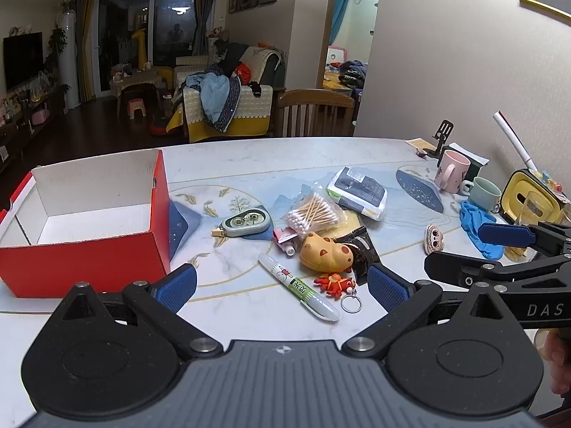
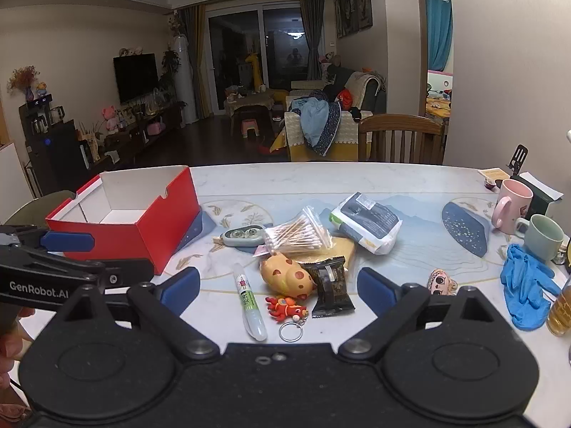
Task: Organize objects
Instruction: 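Move both tools toward the items on the table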
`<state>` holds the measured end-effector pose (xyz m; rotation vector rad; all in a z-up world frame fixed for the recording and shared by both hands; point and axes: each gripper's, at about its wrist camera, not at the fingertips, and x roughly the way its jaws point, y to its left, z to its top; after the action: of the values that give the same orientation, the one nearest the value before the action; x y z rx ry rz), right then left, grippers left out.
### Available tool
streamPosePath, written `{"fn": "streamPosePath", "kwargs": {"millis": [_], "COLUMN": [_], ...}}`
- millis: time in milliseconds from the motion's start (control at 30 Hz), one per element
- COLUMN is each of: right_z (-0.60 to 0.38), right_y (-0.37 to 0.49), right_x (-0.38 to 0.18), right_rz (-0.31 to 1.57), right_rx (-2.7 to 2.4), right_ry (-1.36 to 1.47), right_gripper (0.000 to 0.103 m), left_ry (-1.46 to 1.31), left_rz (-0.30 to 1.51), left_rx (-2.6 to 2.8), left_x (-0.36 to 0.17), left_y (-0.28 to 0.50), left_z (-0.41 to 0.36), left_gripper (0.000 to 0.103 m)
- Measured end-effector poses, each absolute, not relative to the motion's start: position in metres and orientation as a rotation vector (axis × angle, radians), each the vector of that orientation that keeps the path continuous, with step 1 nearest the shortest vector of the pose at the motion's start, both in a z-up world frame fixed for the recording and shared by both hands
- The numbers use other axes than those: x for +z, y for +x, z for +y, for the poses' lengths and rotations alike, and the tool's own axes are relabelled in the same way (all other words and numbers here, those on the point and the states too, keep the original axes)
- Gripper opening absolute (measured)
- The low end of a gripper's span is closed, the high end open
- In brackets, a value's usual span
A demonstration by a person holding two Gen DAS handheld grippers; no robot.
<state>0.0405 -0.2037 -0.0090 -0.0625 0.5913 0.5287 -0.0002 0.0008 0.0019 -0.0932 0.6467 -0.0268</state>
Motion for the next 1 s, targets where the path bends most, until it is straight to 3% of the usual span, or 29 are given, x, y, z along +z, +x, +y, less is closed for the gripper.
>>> {"fn": "streamPosePath", "kwargs": {"millis": [1000], "right_z": [-0.209], "right_y": [0.06], "right_x": [-0.017], "right_rz": [0.593], "right_rx": [0.494], "right_ry": [-0.059], "right_gripper": [0.095], "left_ry": [-0.084], "left_rz": [0.642], "left_rx": [-0.059], "left_x": [-0.002], "left_y": [0.022], "left_z": [-0.002], "left_gripper": [0.102]}}
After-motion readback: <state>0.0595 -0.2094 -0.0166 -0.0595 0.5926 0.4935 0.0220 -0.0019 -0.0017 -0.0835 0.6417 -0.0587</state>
